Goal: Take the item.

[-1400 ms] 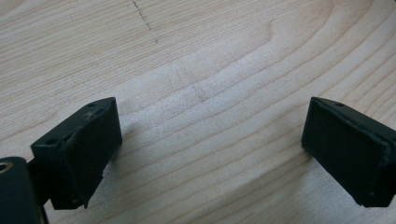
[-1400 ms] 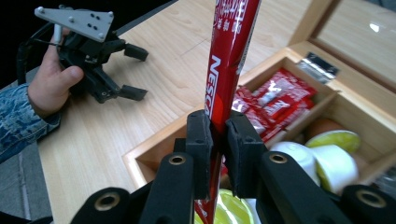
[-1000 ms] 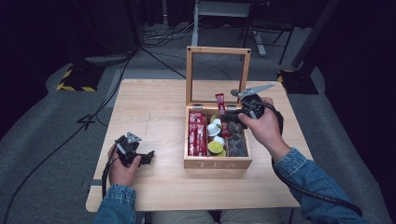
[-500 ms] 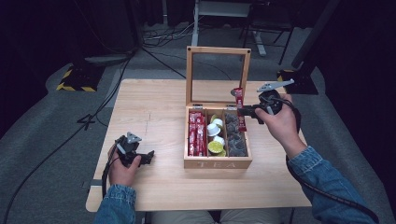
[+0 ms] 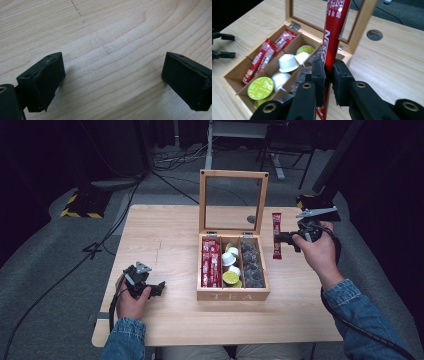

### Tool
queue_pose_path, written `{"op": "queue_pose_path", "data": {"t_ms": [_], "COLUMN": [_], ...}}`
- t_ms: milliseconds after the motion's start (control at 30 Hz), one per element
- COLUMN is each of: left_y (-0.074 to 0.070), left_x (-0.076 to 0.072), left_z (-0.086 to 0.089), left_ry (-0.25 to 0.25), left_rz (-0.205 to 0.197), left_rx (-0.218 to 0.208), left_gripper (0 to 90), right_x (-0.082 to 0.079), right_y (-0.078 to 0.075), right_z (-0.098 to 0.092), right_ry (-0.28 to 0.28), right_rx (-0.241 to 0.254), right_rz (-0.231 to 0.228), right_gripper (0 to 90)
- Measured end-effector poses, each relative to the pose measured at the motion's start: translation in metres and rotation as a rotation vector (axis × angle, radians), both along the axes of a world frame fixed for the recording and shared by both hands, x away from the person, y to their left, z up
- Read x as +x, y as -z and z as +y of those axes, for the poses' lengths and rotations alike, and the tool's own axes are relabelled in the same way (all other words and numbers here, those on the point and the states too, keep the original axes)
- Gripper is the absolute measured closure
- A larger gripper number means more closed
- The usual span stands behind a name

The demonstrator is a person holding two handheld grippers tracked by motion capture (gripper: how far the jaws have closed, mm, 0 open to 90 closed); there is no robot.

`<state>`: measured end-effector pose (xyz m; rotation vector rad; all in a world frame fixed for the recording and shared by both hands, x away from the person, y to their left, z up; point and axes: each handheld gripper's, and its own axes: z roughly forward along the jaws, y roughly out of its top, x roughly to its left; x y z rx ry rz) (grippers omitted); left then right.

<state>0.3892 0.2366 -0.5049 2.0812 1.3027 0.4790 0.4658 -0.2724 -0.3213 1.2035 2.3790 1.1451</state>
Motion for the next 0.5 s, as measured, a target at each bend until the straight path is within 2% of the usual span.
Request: {"op": "queue_pose_path", "data": {"t_ms": [267,500], "left_y": [0.000,0.000], "left_x": [0.000,0.000], "left_z": [0.000,0.000], "left_ry": [0.000,0.000], "left_rz": [0.000,0.000], "left_rx": [0.000,0.000], "left_gripper": [5.2,5.2], "right_x": [0.005,0.008], "right_y": [0.007,0.020], "right_z": [-0.018,-0.023], "right_ry": [0.048,0.067], "right_rx": [-0.007,-0.030], "right_rz": [0.016,0.043], "right_gripper": [80.8,80.8]}}
